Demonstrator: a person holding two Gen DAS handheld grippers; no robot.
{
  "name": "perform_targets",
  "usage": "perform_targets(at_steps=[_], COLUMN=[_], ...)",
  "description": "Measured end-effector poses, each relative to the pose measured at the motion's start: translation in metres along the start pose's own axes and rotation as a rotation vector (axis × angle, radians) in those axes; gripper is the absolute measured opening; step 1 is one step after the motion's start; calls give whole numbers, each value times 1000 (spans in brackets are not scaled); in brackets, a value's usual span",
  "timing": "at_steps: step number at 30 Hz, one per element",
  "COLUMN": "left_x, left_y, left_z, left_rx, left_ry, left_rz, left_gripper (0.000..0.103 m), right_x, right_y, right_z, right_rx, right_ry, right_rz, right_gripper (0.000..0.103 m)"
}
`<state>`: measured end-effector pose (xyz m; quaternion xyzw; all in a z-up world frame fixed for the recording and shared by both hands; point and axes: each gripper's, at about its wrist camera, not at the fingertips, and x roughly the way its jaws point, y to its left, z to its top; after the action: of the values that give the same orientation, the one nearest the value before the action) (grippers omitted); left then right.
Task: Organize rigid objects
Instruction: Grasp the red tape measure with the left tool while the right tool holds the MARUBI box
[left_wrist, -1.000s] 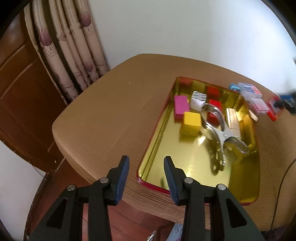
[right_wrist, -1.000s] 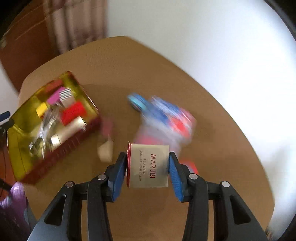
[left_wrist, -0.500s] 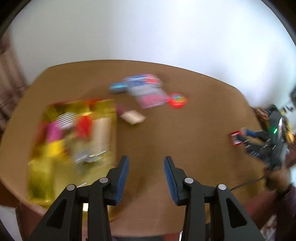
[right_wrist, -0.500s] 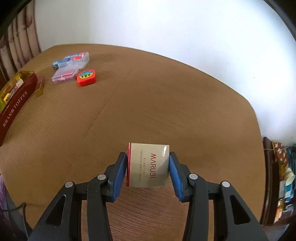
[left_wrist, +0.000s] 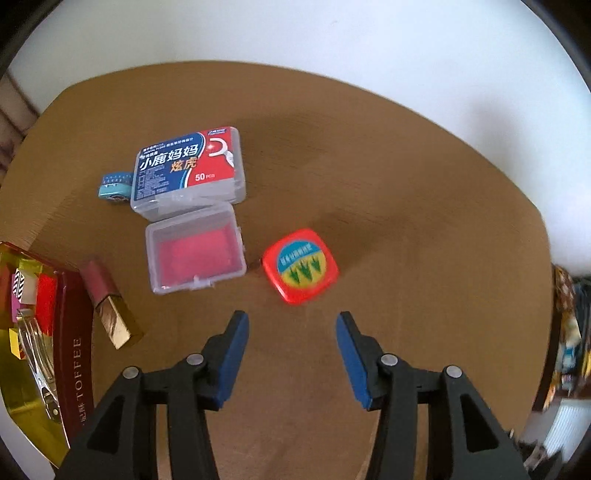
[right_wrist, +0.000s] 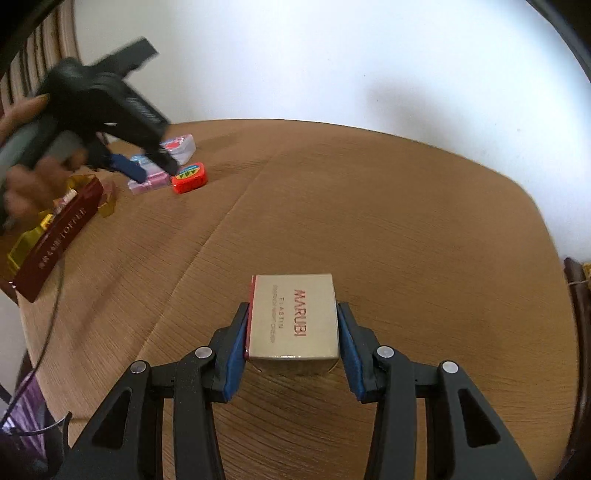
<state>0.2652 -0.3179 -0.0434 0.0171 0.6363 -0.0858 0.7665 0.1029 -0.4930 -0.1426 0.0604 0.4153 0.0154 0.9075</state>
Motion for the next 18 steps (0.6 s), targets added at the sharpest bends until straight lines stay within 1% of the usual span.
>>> perform_targets(at_steps=[2,4,6,8,10,14,15,16,18], left_x=[3,11,17,23,29,45,48,49,52], left_y=[-2,-6,-9,-15,-18,-26,-28,-31,-40], left_z=[6,13,17,22,27,35,37,38,42], left_rx=[-30,-48,-61,-61,-70,-100,-103,-100,-81], left_ry=[-8,19,28,38,51,93,97,87,83], left_rz=[24,3,10,6,21,1,11,20,42], left_gripper=[50,50,50,50,51,51,51,54,55], right_x=[1,5,11,11,12,13,13,13,16], right_y=[-6,-9,-10,-11,-11,-11,-11,-11,-8], right_z=[-5,-8,-7,-6,-4,-4,-5,-5,-5], right_rx=[12,22,28,27,27,33,33,33,31], right_ry=[-9,-7,-12,-15,-19,-22,-22,-23,-24], right_rz=[22,48,64,71,73,84,85,84,83], right_gripper=[41,41,41,41,41,41,42,42,42])
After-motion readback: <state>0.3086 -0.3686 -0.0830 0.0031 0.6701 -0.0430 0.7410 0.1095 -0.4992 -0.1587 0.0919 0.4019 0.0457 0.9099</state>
